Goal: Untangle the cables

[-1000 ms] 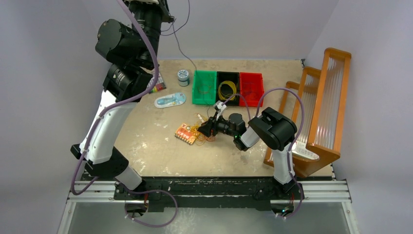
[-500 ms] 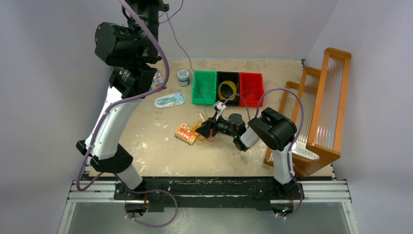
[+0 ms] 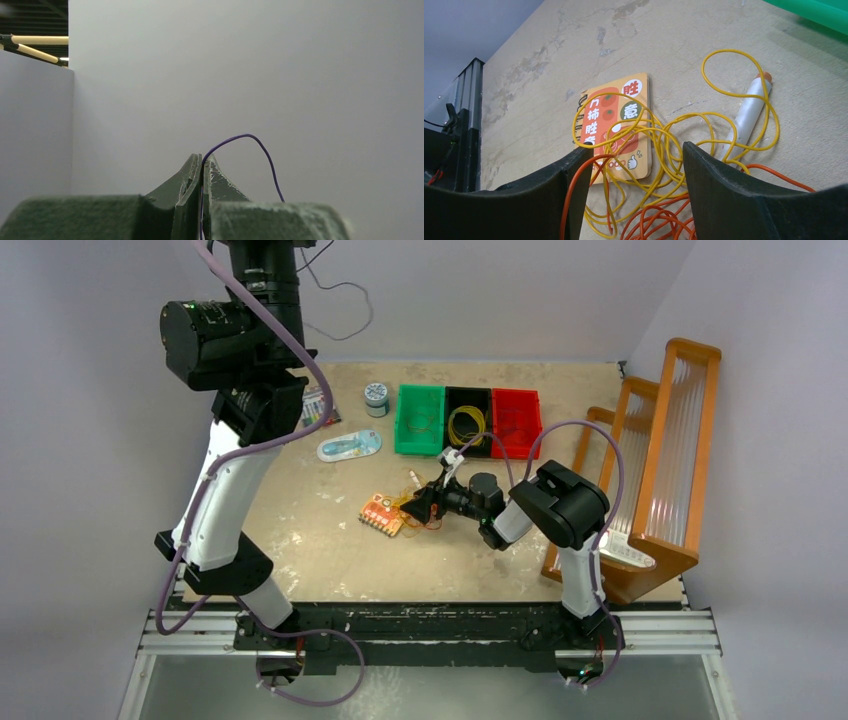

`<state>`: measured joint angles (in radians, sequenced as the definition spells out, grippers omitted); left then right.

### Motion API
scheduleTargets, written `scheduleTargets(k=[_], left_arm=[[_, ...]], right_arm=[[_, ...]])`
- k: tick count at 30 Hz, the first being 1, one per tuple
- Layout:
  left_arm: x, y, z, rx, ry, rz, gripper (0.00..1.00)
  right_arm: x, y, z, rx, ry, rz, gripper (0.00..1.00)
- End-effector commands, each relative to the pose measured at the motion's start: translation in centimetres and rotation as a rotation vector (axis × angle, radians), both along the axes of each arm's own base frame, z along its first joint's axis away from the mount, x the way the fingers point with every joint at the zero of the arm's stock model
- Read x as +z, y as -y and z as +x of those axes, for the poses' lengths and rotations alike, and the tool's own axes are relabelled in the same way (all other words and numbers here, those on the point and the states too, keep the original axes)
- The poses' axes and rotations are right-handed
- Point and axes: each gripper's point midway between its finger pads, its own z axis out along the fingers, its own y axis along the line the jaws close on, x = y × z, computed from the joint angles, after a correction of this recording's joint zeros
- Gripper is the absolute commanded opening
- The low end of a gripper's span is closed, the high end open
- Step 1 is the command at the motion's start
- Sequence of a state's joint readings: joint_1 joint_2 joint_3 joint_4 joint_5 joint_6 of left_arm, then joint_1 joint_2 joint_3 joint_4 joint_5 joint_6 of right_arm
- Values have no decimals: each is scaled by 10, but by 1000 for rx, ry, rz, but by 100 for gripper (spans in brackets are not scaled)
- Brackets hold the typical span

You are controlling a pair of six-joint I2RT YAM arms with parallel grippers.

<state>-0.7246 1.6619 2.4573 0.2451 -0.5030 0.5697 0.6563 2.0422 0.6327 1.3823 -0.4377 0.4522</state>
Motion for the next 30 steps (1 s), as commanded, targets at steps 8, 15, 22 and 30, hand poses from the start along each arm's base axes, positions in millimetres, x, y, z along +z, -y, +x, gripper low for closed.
scheduleTargets(k=[8,15,22,30], left_arm=[[-17,-10,0,2,-65,-24,0],[-43,-13,2,-10,-129,-39,0],[-60,-9,3,-45,-163,-40,0],[-66,-5,-1,-104,-173,-44,0]], right_arm=[[59,-5,-2,31,91,59,68],[145,1,0,18,273,93,68],[200,23,0,-75,387,72,68],[212,51,19,-238,427,-41,68]])
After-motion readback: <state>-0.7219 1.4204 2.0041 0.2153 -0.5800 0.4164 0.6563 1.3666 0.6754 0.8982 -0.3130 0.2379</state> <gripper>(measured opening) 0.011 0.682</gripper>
